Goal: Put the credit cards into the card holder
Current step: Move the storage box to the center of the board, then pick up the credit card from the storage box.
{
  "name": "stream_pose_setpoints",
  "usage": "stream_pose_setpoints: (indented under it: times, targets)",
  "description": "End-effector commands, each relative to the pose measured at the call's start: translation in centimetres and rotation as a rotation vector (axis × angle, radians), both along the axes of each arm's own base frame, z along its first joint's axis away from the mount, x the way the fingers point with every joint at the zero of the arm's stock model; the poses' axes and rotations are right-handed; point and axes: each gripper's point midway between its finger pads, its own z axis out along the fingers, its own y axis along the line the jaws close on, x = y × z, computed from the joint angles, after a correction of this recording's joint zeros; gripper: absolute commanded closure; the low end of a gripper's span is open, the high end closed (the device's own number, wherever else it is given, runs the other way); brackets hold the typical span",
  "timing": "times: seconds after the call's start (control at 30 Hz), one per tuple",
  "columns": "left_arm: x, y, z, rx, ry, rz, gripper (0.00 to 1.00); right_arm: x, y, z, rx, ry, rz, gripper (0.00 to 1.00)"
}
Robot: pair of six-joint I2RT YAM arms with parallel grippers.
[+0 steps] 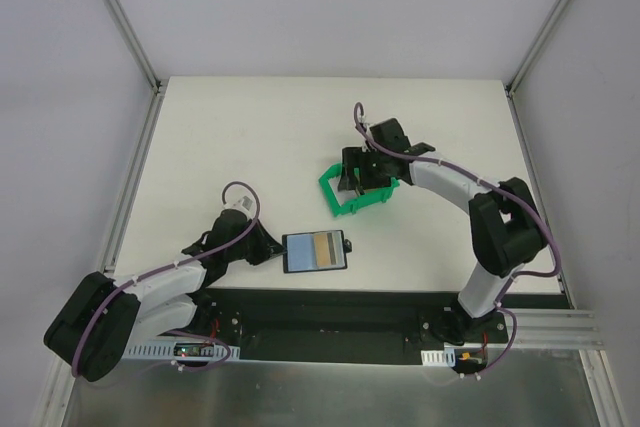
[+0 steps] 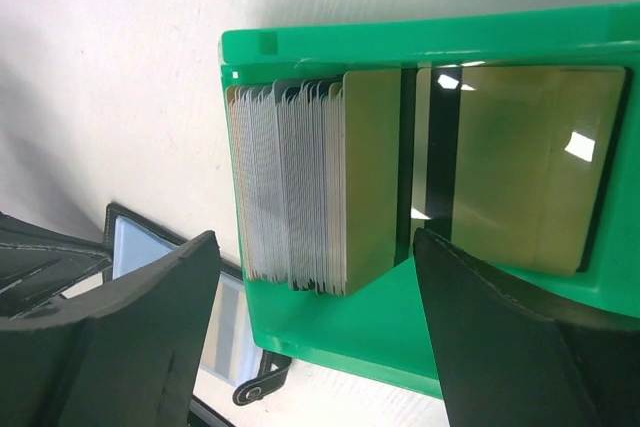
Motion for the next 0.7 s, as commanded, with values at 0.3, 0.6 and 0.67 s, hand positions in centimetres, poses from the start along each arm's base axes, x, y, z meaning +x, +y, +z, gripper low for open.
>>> stream_pose_setpoints:
  times: [0.3, 0.6, 0.67]
  targets:
    - [0.8, -0.5, 1.1, -0.029, -0.029, -0.003, 1.0, 0.9, 3.4, 0.6, 0.055, -0.002, -0.072, 0.18]
    - [0.8, -0.5, 1.3, -0.032, -0.034, -0.003, 1.0, 1.5, 4.7, 0.3, 0.008, -0.016, -0.193, 0.18]
    - [0.8, -0.6, 1.3, -0.034, -0.035, -0.007, 1.0, 1.6, 4.9, 0.4, -0.002, -0.011, -0.218, 0.18]
